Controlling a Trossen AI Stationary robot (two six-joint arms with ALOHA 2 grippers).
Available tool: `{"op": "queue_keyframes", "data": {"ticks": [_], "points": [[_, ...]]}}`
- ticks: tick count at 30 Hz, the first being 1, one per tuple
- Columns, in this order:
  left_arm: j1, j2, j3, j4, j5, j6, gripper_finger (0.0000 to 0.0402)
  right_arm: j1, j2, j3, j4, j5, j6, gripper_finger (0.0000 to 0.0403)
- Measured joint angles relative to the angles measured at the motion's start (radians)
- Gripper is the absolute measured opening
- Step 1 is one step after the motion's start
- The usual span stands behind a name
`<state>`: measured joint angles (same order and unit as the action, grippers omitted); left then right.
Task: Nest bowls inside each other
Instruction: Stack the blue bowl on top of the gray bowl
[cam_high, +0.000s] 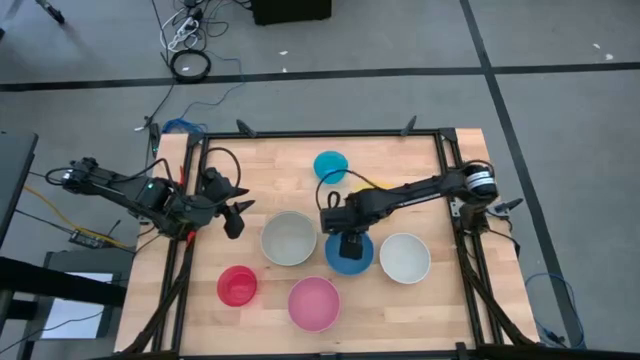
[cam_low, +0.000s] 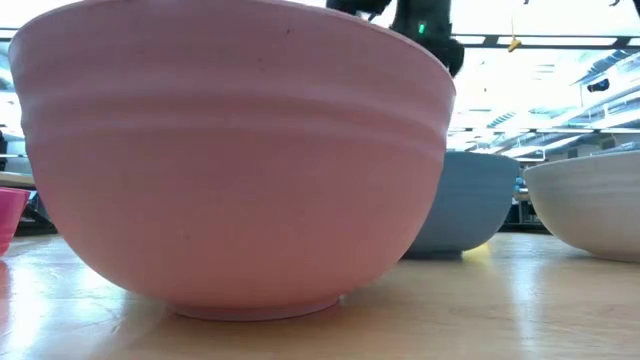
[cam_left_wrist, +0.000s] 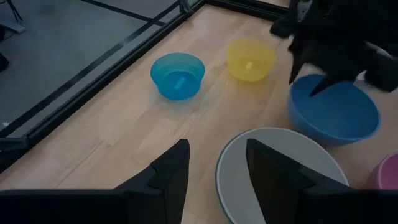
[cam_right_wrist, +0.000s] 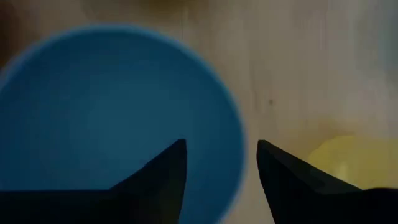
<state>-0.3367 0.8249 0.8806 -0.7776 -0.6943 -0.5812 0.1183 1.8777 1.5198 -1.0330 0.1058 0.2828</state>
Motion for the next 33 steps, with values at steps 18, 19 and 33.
{"op": "queue_keyframes", "data": {"ticks": [18, 19, 33], "points": [[0.0, 0.0, 0.0, -0.012, 0.0, 0.0, 0.0168, -0.062, -0.052, -0.108, 0.06, -0.065, 0.012, 0.0194], [0.0, 0.0, 0.0, -0.012, -0.001, 0.0, 0.0168, -0.063, -0.051, -0.12, 0.068, -0.076, 0.012, 0.0194], [0.001, 0.0, 0.0, -0.012, -0.013, 0.0, 0.0168, -0.103, -0.048, -0.284, 0.281, -0.156, 0.053, 0.0118]]}}
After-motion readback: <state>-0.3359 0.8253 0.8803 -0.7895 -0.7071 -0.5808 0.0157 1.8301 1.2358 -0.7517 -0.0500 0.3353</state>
